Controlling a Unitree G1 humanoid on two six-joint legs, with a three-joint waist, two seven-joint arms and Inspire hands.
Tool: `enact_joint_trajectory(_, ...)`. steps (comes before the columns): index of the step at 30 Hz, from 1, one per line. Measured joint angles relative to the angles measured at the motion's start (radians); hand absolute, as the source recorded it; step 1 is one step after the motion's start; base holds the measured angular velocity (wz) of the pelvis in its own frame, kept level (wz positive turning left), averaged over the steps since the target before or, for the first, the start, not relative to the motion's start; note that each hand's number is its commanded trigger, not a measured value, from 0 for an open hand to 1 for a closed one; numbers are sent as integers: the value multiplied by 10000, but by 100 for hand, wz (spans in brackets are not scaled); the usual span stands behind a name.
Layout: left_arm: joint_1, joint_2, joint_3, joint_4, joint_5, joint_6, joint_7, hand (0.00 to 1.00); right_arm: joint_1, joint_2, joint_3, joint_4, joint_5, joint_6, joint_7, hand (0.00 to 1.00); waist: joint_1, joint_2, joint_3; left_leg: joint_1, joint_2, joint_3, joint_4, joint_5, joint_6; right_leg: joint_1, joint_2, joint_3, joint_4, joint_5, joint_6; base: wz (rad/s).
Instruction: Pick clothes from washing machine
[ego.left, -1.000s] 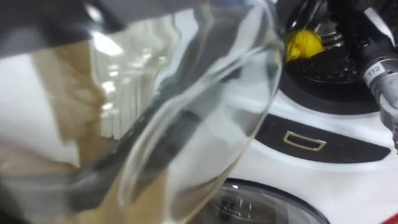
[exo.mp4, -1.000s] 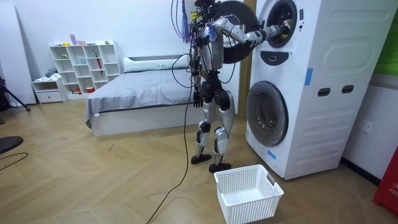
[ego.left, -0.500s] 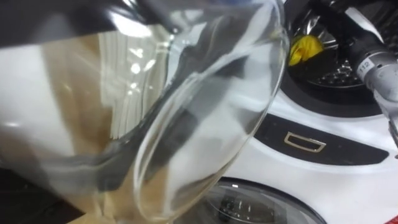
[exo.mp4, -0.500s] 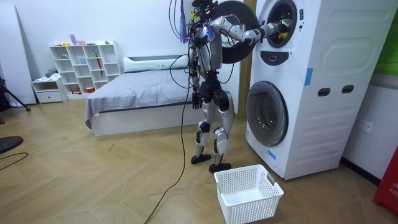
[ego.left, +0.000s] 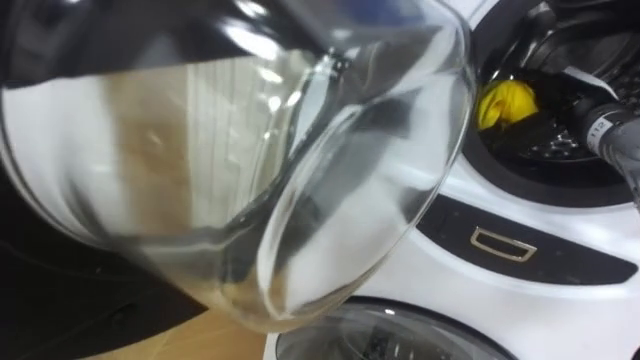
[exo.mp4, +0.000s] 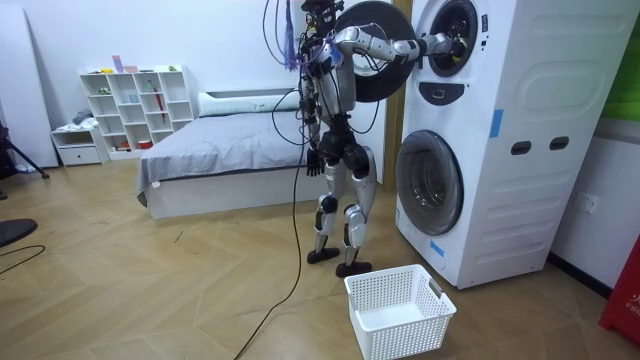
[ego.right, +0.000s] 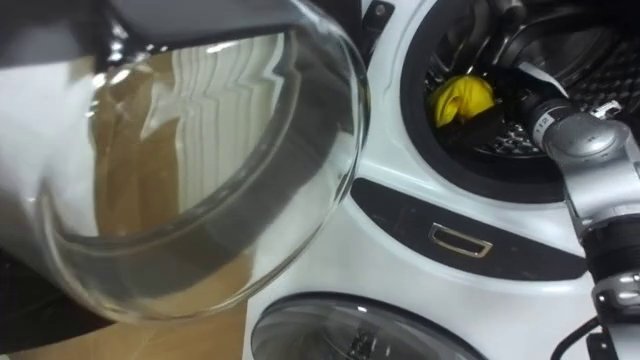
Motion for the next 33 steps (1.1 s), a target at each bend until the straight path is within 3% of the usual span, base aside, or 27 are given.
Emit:
enact_joint_trajectory(1, -2, 0, 27, 0, -3, 9, -44, 0, 0, 0, -32, -1, 0, 29, 72, 38, -7, 0, 0, -1, -3, 1, -1, 0, 0, 11, -1, -2, -31, 0, 0, 0)
enact_joint_trajectory(2, -3, -4, 27, 3, -2, 15, -70, 0, 10, 0, -134, 72, 1, 37, 199, 57, -10, 3, 2, 21, -2, 1, -1, 1, 1, 65, -1, -7, -93, 2, -4, 0)
enact_joint_trajectory(3, -16, -6, 32, 4, -16, 13, -71, 0, 13, 0, -274, 186, 3, 38, 308, 100, -20, 4, 3, 42, 4, -23, 1, 2, 1, 94, 2, -29, -89, 2, -4, 4)
enact_joint_trajectory(14, -260, -15, 23, 103, -272, -148, 158, 0, 20, -3, -876, 398, 112, 41, 642, 100, -118, 32, 43, 50, 5, -101, -60, 0, 7, 100, 25, -29, -119, 2, -3, 1)
enact_joint_trajectory(18, -240, -13, 22, 112, -426, -204, 168, 0, 19, -50, -965, 390, 211, -243, 634, 100, -126, 61, 144, 46, 5, -97, -64, 0, 7, 95, 31, -11, -121, 2, -3, 0)
enact_joint_trajectory(21, -223, -10, 14, 156, -440, -204, 177, 0, 20, -76, -972, 377, 280, -277, 671, 100, -115, 78, 166, 49, 28, -84, -86, 0, 5, 82, 39, -35, -118, 2, -3, 0)
enact_joint_trajectory(28, -268, 2, 15, 175, -434, -299, 172, 0, 18, -68, -931, 15, 602, -366, 612, 100, -70, 35, 136, -6, 67, 184, -138, 3, -4, -99, 119, 273, -93, 5, -8, -11)
enact_joint_trajectory(33, -357, 16, -79, 300, -848, -671, 230, 0, 401, -66, -468, -1469, 1185, -28, 189, 100, -141, 9, 105, -2, 118, 431, -148, 12, -18, -245, 174, 422, -62, 15, -25, -14)
